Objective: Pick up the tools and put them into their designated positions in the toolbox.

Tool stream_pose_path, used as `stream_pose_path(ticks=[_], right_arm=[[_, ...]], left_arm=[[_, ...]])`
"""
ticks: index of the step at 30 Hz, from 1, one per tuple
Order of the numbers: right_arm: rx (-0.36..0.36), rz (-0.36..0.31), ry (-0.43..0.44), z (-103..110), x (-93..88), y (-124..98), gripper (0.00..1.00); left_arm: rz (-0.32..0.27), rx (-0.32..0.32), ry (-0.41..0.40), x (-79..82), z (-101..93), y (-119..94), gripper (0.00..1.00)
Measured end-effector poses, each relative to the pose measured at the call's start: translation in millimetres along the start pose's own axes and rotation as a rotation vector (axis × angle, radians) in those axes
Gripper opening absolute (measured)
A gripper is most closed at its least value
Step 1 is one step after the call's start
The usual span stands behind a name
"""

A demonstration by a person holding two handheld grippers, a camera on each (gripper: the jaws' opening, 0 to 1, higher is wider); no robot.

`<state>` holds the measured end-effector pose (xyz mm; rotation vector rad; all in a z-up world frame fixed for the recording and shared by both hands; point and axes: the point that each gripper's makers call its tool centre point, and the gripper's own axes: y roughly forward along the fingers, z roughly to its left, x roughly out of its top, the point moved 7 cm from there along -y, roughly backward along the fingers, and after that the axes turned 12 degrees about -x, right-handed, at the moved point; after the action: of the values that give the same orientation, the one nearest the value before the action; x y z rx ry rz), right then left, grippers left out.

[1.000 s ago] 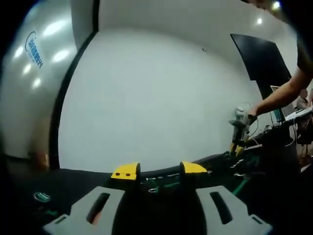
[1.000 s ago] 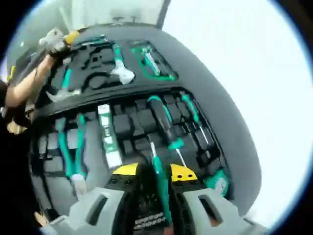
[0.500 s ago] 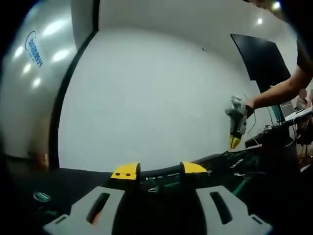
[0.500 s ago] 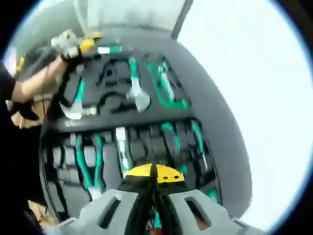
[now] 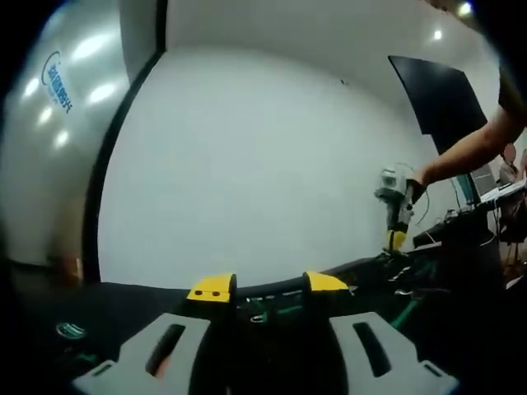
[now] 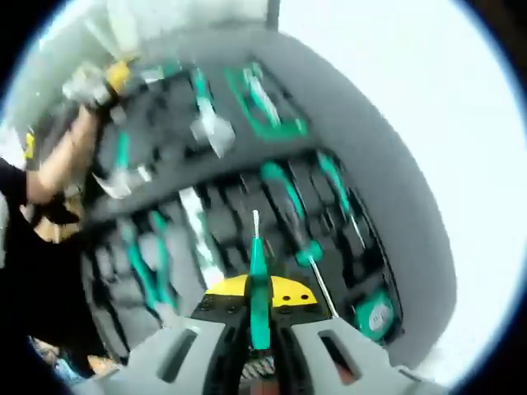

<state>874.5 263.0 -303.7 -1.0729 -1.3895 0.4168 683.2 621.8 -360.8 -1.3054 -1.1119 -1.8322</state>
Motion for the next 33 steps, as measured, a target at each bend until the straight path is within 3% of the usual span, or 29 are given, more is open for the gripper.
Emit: stream_pose_path(ticks=[3, 7, 9, 12, 13, 15, 19, 21, 25, 27, 28, 29, 30, 31, 33], right_arm=[[0.007, -0.172, 0.004, 9.3, 13.1, -5.7, 0.06], [0.028, -0.436, 0.113, 21.3, 21.6, -7.3, 0.06], [-0.019, -0.531, 0.117, 20.4, 13.7, 0.7, 0.06], [-0.005, -0.563, 0.18, 19.2, -4.7, 15.1, 0.06], [-0.003, -0.629, 0.215, 18.1, -4.4, 14.3, 0.06], [0.0, -0.608, 0.274, 11.4, -11.6, 10.9, 0.06], [-0.002, -0.588, 0.264, 7.7, -27.7, 3.0, 0.06], [-0.004, -0.526, 0.23, 7.6, -41.7, 2.5, 0.04], [-0.056, -0.334, 0.127, 13.8, -75.0, 16.9, 0.05], [-0.133, -0.214, 0.09, 13.4, -88.9, 22.5, 0.11], [-0.152, -0.278, 0.1, 10.5, -80.4, 22.4, 0.11], [-0.134, -0.218, 0.09, 11.4, -84.0, 20.3, 0.11], [-0.152, -0.167, 0.13, -8.7, -81.4, 19.8, 0.11], [-0.17, -0.16, 0.114, -16.2, -78.4, 18.3, 0.11], [-0.201, -0.18, 0.033, 1.3, -71.8, 4.6, 0.11]], left_arm=[[0.0, 0.002, 0.0, -0.1, 0.1, 0.0, 0.27], [0.003, 0.003, 0.0, -0.4, -0.4, 0.2, 0.27], [0.002, 0.003, -0.002, -0.5, 0.1, 0.2, 0.27], [0.002, 0.005, -0.005, -0.6, 0.7, -0.1, 0.27], [0.003, 0.005, -0.005, -0.8, 0.9, -0.1, 0.27], [0.004, 0.006, -0.004, -0.9, 0.8, -0.4, 0.27], [0.004, 0.005, -0.004, -1.0, 1.3, -0.3, 0.27], [0.002, 0.006, -0.004, -0.9, 1.6, -0.4, 0.27], [0.005, 0.005, -0.001, -1.3, 1.6, -0.1, 0.27], [0.007, 0.004, 0.0, -1.0, -0.1, -0.3, 0.27], [0.008, 0.004, 0.001, -1.1, -0.3, -0.4, 0.27], [0.01, 0.003, 0.001, -1.1, -0.6, -0.5, 0.27], [0.011, 0.003, 0.001, -1.2, -0.7, -0.5, 0.27], [0.013, 0.003, 0.002, -1.4, -0.8, -0.4, 0.27], [0.017, 0.002, 0.005, -2.1, -0.5, -0.5, 0.27]])
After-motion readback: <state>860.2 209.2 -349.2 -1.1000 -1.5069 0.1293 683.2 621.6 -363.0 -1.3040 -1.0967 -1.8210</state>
